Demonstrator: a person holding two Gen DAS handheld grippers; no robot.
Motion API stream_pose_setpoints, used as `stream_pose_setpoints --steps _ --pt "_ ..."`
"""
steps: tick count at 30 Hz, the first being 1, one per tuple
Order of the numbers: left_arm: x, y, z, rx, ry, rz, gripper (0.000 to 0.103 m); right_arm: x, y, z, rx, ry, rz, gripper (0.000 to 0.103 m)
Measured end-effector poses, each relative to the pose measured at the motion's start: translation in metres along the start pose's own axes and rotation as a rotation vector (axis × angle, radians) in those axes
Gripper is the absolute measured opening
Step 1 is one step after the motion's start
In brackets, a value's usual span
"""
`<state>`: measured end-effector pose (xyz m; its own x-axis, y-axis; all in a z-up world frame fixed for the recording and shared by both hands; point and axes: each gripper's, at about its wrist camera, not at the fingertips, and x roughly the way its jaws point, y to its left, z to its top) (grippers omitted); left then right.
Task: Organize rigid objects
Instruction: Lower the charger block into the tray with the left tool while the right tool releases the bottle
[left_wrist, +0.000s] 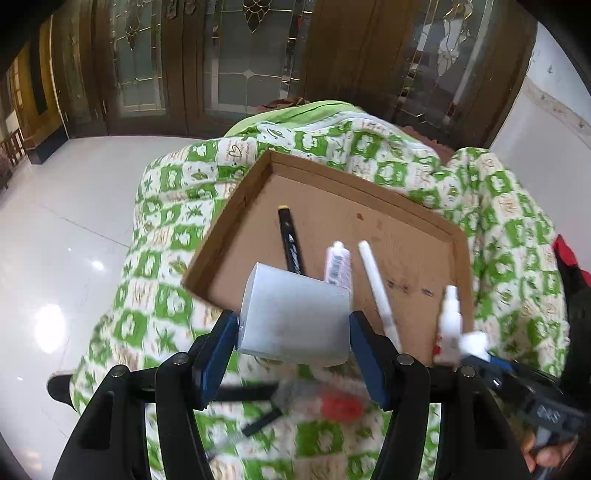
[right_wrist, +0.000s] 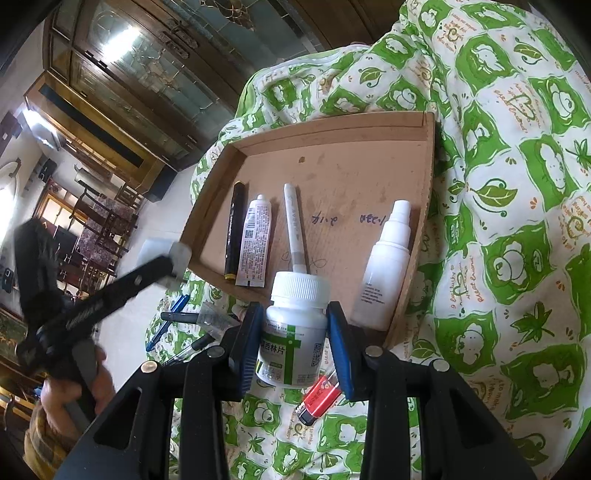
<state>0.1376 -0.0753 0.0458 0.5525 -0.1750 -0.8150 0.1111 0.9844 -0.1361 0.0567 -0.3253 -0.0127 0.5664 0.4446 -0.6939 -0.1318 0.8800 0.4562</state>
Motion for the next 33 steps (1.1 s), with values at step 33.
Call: stream_pose_setpoints --steps 33 --pt "0.082 0.023 0.021 0.061 0.080 0.059 0.066 0.077 -0.006 0.069 -0.034 0.028 -0.180 0.034"
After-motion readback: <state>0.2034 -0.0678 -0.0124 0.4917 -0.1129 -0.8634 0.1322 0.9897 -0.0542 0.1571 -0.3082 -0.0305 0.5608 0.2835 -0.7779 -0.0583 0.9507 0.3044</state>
